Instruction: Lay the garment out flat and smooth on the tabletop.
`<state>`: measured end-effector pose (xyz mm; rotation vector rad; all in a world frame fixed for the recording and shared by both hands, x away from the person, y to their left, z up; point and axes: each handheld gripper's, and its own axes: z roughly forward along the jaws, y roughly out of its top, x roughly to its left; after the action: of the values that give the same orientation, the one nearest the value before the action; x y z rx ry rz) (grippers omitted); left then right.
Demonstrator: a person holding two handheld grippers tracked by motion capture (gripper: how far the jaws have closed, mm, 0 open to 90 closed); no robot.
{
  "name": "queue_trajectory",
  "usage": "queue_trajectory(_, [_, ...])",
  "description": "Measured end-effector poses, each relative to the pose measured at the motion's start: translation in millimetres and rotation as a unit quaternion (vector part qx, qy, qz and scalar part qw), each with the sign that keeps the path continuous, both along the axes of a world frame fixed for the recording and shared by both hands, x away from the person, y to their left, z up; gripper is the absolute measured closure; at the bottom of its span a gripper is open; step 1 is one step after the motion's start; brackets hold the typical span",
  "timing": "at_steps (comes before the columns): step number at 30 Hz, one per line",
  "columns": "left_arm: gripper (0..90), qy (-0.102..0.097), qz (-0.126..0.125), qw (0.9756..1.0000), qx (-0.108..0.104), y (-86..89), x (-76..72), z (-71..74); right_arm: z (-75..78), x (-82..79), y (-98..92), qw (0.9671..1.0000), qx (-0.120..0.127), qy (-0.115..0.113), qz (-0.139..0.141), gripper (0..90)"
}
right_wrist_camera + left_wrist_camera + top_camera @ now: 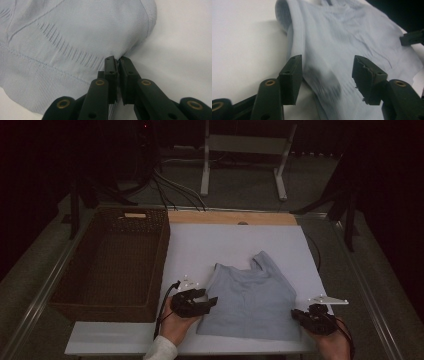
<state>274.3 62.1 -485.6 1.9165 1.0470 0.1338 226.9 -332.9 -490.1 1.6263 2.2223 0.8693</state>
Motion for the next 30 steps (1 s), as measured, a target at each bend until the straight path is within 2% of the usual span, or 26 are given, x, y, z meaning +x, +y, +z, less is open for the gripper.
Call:
queue_trajectory(9, [37.9,-0.014,0.014,0.9997,-0.013,-3.9,19.5,6.7,0.0,0.0,-0.8,1.0,0.003,0.0,0.002,85.0])
queue_trajectory(14, [37.4,-0.004,0.019,0.9998,-0.008,-8.4,33.0,2.4,-0.4,0.0,-0.9,1.0,0.004,0.0,0.003,84.8])
queue_trajectory(19, [37.9,0.004,0.024,0.9997,-0.005,-9.4,38.4,-2.5,-0.7,0.1,-1.0,1.0,0.004,0.0,0.004,84.8])
queue_trajectory(22, [42.3,0.014,0.022,0.9996,-0.008,-10.5,40.8,-4.7,-0.8,0.1,-0.8,1.0,0.003,0.0,0.006,84.7])
queue_trajectory(24, [52.0,0.021,0.011,0.9997,-0.008,-12.7,41.7,-6.1,-0.9,0.1,-0.6,1.0,0.003,0.0,0.007,84.7])
queue_trajectory(25, [57.0,0.018,0.012,0.9998,-0.001,-14.6,40.9,-6.2,-1.0,0.1,-0.5,1.0,0.003,0.0,0.007,84.7])
queue_trajectory(26, [69.5,0.015,0.017,0.9997,0.007,-16.8,40.1,-6.1,-1.0,0.0,-0.2,1.0,0.002,0.0,0.008,84.7])
queue_trajectory(27, [69.5,0.015,0.015,0.9997,0.009,-18.5,39.6,-5.7,-1.0,0.0,-0.2,1.0,0.002,0.0,0.008,84.7])
queue_trajectory(28, [76.7,0.011,0.014,0.9998,0.009,-20.3,38.6,-4.8,-1.2,0.0,0.2,1.0,0.002,0.001,0.009,84.7])
queue_trajectory(29, [76.7,0.006,0.01,0.9999,0.011,-22.2,37.5,-3.3,-1.2,0.0,0.2,1.0,0.002,0.001,0.009,84.7])
queue_trajectory(30, [80.7,-0.001,0.003,0.9999,0.01,-26.1,35.0,0.5,-1.3,-0.1,0.4,1.0,0.002,0.001,0.008,84.7])
